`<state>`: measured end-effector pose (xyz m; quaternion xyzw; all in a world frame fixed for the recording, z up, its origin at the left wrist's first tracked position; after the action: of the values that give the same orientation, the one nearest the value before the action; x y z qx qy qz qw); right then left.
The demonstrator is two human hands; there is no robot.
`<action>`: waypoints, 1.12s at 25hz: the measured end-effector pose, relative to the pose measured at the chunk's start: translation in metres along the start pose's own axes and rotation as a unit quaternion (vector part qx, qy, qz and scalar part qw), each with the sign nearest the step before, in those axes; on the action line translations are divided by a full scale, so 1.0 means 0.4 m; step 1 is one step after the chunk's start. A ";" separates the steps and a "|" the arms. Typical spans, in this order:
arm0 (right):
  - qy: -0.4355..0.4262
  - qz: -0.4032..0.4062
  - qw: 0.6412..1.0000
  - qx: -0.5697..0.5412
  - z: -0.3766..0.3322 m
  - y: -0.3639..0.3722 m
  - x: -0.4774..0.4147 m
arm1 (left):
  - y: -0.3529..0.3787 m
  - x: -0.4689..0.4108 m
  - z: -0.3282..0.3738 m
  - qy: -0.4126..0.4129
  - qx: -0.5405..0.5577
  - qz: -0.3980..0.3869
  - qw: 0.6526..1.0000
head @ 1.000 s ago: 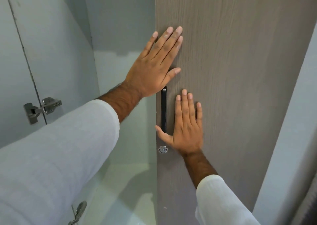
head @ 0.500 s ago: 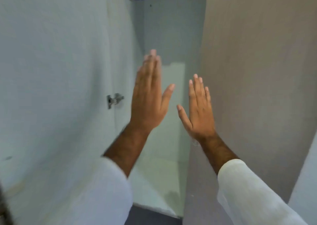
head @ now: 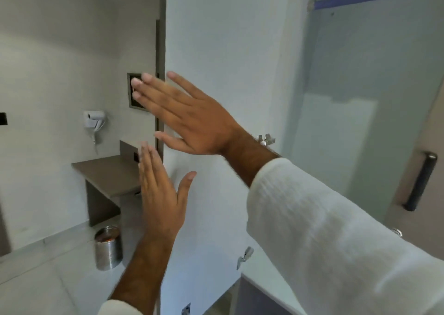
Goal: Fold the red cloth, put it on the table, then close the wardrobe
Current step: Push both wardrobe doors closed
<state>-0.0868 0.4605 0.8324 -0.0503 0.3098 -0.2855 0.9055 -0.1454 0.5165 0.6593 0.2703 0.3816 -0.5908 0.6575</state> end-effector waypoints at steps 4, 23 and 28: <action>-0.034 -0.016 0.998 0.055 0.006 0.082 0.015 | 0.044 0.008 -0.004 -0.017 0.047 0.012 0.999; 0.100 -0.018 0.987 0.127 0.110 -0.395 0.521 | -0.025 0.050 0.481 0.191 0.366 0.061 0.909; 0.204 -0.076 0.963 0.160 0.185 -0.494 0.703 | 0.264 0.076 0.637 0.188 0.431 -0.087 0.878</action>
<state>0.0423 0.1358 0.7951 0.1315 0.4336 -0.4036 0.7949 0.0054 0.3101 0.7678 0.5986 0.2277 -0.6895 0.3381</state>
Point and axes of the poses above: each hand's wrist, its own x-axis away from the middle knuckle, its own y-axis out of the palm, z = x × y, the point moved 3 cm from there along -x, towards the middle knuckle, and after that the axes turned 9 degrees about z, right-handed, at the moved point
